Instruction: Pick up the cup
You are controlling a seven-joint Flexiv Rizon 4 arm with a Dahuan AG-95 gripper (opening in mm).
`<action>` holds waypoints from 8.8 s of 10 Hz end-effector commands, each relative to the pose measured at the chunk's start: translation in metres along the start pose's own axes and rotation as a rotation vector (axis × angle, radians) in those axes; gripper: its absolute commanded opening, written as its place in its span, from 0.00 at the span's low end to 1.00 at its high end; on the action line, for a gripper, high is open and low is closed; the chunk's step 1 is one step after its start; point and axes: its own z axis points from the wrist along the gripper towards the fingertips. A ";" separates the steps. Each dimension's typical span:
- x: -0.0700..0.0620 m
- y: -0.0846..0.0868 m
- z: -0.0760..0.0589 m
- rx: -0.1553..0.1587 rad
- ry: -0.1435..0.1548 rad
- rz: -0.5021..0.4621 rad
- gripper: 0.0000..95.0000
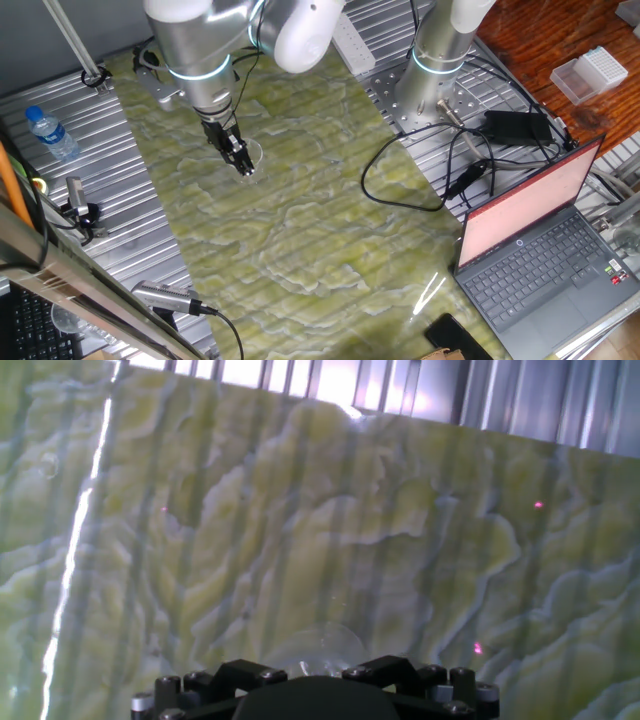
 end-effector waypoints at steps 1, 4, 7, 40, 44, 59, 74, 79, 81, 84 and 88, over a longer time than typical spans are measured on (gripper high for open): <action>0.003 0.001 0.003 0.004 -0.005 -0.004 1.00; 0.008 0.003 0.012 0.009 -0.011 -0.004 1.00; 0.012 0.006 0.024 0.017 -0.023 -0.014 1.00; 0.016 0.002 -0.012 0.060 -0.011 -0.019 0.00; 0.017 0.003 -0.015 0.069 -0.008 -0.021 0.00; 0.035 0.022 -0.099 0.102 0.002 0.057 0.00; 0.048 0.013 -0.124 0.124 -0.092 -0.010 0.00; 0.048 0.013 -0.124 0.100 -0.082 -0.046 0.00; 0.048 0.013 -0.124 0.092 -0.057 -0.055 0.00; 0.048 0.013 -0.124 0.087 -0.055 -0.064 0.00; 0.055 0.014 -0.139 0.079 -0.037 -0.078 0.00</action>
